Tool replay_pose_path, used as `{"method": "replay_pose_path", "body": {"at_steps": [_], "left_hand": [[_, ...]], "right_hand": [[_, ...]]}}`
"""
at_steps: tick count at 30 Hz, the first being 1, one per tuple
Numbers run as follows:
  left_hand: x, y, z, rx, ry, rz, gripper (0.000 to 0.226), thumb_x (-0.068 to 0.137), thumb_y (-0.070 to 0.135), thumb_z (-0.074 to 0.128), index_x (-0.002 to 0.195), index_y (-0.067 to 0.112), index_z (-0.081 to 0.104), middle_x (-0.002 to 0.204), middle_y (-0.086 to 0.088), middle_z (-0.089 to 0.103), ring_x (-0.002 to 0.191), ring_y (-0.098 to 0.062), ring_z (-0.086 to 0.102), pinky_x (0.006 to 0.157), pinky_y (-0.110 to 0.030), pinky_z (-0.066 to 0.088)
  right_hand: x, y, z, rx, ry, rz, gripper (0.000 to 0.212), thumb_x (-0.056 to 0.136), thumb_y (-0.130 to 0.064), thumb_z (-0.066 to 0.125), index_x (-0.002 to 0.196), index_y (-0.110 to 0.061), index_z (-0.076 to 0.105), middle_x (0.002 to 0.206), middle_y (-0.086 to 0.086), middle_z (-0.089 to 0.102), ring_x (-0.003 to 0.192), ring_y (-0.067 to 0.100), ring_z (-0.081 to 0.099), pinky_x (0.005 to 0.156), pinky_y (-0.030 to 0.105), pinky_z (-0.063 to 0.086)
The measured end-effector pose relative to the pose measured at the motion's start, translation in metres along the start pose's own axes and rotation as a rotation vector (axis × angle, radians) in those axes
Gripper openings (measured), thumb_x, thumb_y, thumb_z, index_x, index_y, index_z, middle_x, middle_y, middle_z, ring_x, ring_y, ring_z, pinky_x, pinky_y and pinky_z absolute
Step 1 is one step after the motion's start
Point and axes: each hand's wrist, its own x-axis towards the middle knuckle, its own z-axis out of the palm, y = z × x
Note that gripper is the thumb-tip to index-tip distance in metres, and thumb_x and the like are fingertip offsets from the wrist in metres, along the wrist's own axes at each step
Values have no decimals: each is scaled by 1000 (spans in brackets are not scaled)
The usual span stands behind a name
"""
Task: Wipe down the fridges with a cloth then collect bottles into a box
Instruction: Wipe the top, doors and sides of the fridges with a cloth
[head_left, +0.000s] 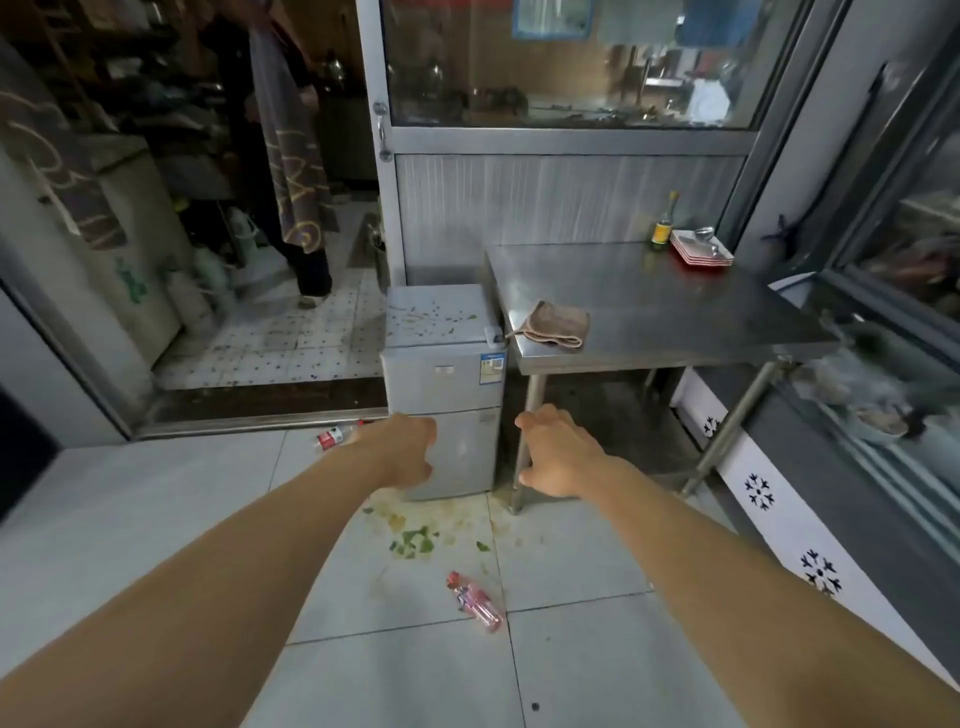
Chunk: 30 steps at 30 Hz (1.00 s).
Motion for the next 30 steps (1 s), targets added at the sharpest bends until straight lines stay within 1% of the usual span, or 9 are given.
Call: {"method": "replay_pose_path", "body": {"at_steps": [2, 6, 9, 13, 18, 22, 26, 28, 30], "left_hand": [[27, 1, -6, -9, 1, 5, 45, 86, 33, 57, 127, 23, 45, 123, -5, 55, 110, -27, 55, 88, -39, 48], [92, 2, -22, -19, -38, 23, 43, 88, 33, 56, 128, 21, 44, 123, -7, 56, 110, -27, 54, 89, -41, 48], [142, 2, -32, -17, -55, 28, 44, 89, 33, 55, 129, 20, 44, 124, -7, 55, 111, -27, 54, 89, -40, 48], [200, 0, -43, -33, -65, 45, 41, 88, 32, 55, 127, 21, 45, 122, -7, 56, 110, -26, 54, 86, -37, 47], [270, -11, -52, -25, -71, 69, 41, 89, 31, 55, 128, 22, 45, 124, -6, 54, 111, -25, 53, 87, -36, 46], [330, -22, -55, 0, -63, 134, 44, 89, 28, 54, 131, 21, 41, 127, -7, 51, 112, -26, 52, 86, -36, 45], [397, -32, -62, -6, -64, 218, 52, 88, 25, 56, 135, 16, 35, 130, -11, 48, 115, -30, 52, 88, -38, 46], [428, -34, -65, -31, -65, 269, 54, 87, 25, 57, 134, 14, 33, 130, -12, 47, 113, -30, 52, 88, -39, 47], [458, -32, -65, -78, -46, 316, 53, 87, 24, 59, 133, 14, 35, 130, -12, 45, 113, -30, 51, 89, -39, 46]], "right_hand": [[24, 13, -3, 18, 18, 18, 69, 84, -25, 67, 142, -15, 30, 136, 12, 36, 126, 31, 39, 101, 45, 41], [85, 45, -15, 48, -7, 61, 68, 85, -26, 66, 142, -14, 30, 138, 13, 35, 128, 30, 36, 103, 45, 40], [128, 72, -24, 72, -8, 90, 61, 86, -28, 65, 137, -16, 35, 138, 11, 36, 129, 30, 36, 104, 45, 40], [177, 100, -30, 101, -4, 144, 64, 89, -29, 63, 142, -15, 31, 148, 11, 29, 137, 30, 29, 109, 44, 36], [235, 129, -27, 139, 7, 226, 60, 92, -30, 57, 143, -13, 29, 147, 13, 30, 136, 32, 29, 107, 43, 36], [276, 147, -17, 153, 42, 334, 56, 97, -34, 47, 144, -11, 28, 148, 16, 28, 136, 32, 27, 108, 42, 32], [315, 157, -11, 180, 74, 477, 54, 96, -36, 47, 140, -10, 31, 144, 16, 34, 130, 33, 36, 104, 42, 36], [333, 162, -9, 201, 71, 550, 58, 96, -36, 48, 143, -9, 27, 147, 17, 32, 133, 34, 32, 106, 42, 34], [351, 169, -6, 225, 83, 610, 60, 96, -31, 49, 146, -9, 24, 149, 18, 28, 136, 34, 28, 110, 42, 31]]}}
